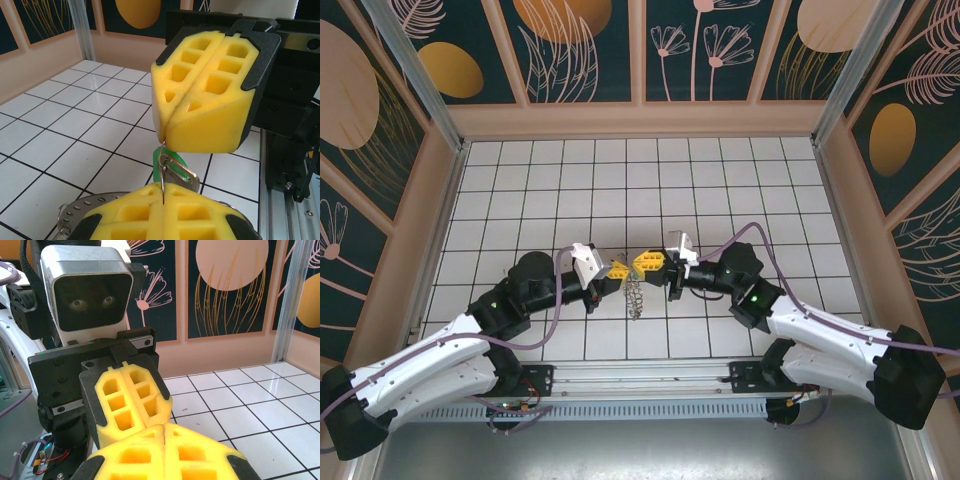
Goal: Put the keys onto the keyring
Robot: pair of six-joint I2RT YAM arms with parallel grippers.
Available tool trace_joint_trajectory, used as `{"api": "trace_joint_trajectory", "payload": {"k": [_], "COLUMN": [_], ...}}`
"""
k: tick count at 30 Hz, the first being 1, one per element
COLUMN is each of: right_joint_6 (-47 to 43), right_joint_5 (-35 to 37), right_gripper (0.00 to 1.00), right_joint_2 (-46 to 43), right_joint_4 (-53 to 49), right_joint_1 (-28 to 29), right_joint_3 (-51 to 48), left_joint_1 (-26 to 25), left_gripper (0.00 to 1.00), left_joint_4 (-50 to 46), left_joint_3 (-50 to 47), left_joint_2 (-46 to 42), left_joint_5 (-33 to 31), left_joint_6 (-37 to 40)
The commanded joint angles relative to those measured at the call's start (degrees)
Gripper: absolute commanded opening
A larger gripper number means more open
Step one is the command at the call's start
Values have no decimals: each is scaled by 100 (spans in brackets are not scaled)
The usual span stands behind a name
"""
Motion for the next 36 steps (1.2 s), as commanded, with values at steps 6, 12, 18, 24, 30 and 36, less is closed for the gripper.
{"api": "trace_joint_trajectory", "payload": {"k": [6,12,18,24,30,36], "right_joint_6": [-16,8,28,54,213,369], "right_joint_5": [29,157,426,541,557,477], "right_gripper": [0,0,0,0,0,0], "right_joint_2": [84,65,66,65,47,13], "right_joint_4": [149,292,352,311,426,442], "right_joint_1": [72,70,70,61,-17,-156], "right_joint_3": [7,-72,-115,-103,-155,-185], "left_joint_1": [-3,1,-2,-3,-6,1], "left_gripper": [0,0,0,0,0,0], "left_joint_4": [416,448,439,448,395,403], "left_joint_3": [129,93,90,86,106,77], "left_joint_2": [-58,-88,-103,-102,-90,-169], "left_joint_5": [154,170,180,205,190,177], "left_joint_6": [24,-7,-21,-27,6,6]}}
